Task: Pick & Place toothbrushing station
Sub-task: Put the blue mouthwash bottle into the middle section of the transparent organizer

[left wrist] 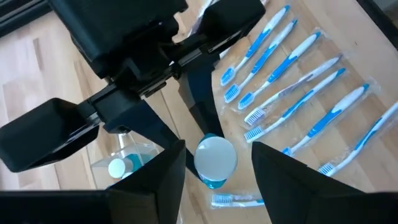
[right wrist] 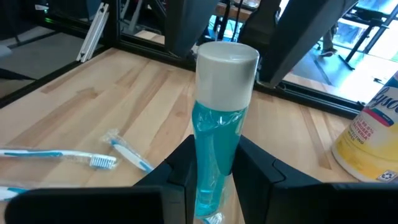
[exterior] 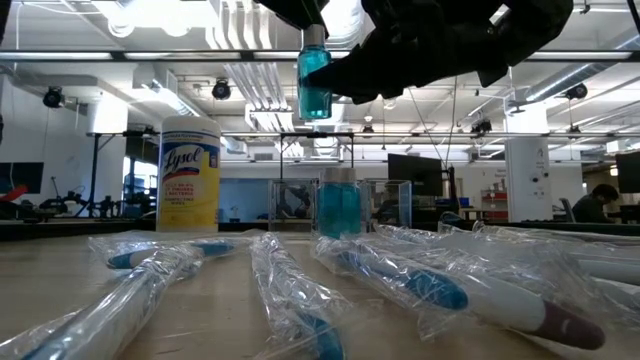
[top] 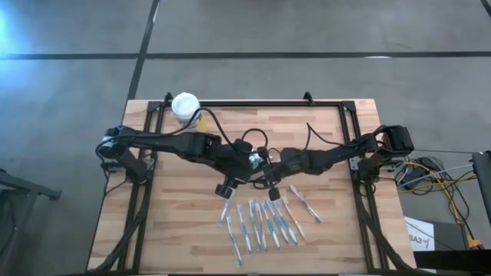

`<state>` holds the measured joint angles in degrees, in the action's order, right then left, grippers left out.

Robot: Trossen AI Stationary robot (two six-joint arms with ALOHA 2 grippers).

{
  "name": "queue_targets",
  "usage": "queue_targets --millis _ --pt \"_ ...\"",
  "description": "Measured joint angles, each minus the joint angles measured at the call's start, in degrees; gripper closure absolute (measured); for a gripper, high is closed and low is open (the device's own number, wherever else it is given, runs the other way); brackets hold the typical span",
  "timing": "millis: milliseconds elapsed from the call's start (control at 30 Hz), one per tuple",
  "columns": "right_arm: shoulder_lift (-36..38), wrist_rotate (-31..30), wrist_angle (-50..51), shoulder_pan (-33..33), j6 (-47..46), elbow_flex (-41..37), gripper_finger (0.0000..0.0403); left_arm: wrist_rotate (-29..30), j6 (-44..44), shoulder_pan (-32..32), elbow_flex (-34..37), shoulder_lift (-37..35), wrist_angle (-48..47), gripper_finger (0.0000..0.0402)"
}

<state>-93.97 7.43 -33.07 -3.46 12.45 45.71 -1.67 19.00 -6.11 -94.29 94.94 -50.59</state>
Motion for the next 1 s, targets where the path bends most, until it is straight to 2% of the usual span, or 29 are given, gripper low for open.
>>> queue_targets --millis 533,667,833,1000 --pt "0.0 0.1 -0.2 0.0 0.1 0.0 0.0328 -0.1 -1.0 0.0 2.5 0.0 4.3 0.0215" --pt "0.0 0.1 -0.2 0.0 0.1 0.0 0.0328 -0.1 -1.0 0.1 2.7 0.0 3.9 0.024" --pt "0.0 0.1 -0.2 0.0 0.0 0.0 0.0328 0.0 -0.5 0.1 2.7 0.0 3.9 0.0304" --pt "0.0 0.1 -0.2 0.0 0.0 0.0 0.0326 0.0 0.3 0.2 2.7 0.0 3.9 0.0305"
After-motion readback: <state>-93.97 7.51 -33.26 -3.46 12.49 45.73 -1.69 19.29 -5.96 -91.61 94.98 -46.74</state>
